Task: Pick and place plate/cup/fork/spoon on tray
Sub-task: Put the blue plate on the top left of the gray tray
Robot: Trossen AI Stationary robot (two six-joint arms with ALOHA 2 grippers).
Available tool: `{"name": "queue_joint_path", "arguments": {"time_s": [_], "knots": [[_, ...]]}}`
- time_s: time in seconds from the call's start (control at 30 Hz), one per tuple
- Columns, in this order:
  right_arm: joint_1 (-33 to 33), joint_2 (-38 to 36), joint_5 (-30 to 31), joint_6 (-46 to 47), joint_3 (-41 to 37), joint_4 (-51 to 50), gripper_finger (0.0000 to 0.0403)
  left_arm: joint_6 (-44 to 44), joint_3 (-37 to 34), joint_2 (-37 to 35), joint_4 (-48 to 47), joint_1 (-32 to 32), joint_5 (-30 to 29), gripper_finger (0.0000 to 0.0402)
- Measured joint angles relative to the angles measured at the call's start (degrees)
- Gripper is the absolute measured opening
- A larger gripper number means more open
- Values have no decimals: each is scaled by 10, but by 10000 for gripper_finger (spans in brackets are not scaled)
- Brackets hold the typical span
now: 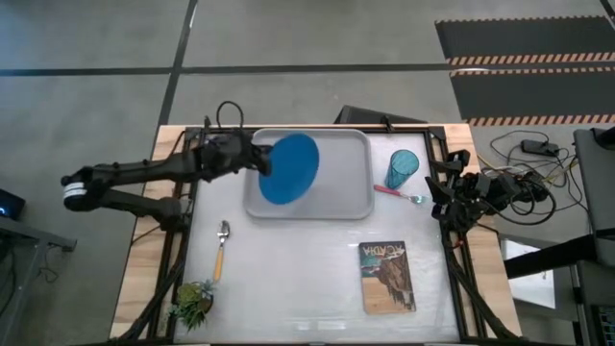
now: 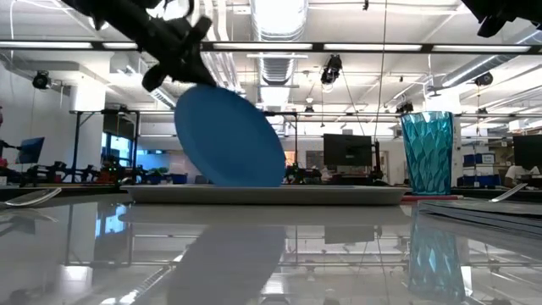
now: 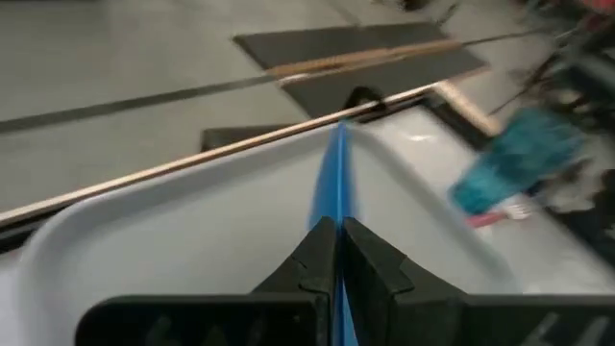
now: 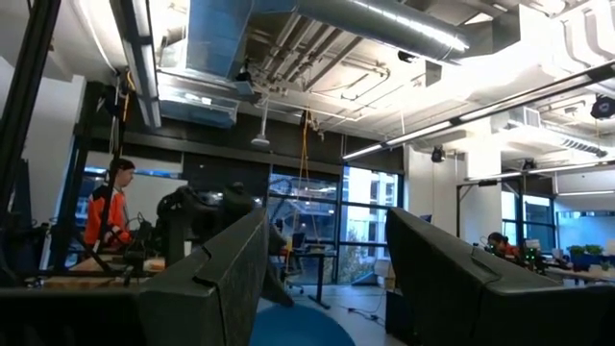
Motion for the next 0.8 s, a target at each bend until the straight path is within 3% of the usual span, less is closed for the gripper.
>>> {"name": "queue_joint_path", "arguments": {"time_s": [0.53,0.8], "knots": [[0,0,0,0,0,-1,201,26,-3,137,-2,66,4,0],[0,0,0,0,0,-1,201,21,-3,189,20,54,27,0]]}}
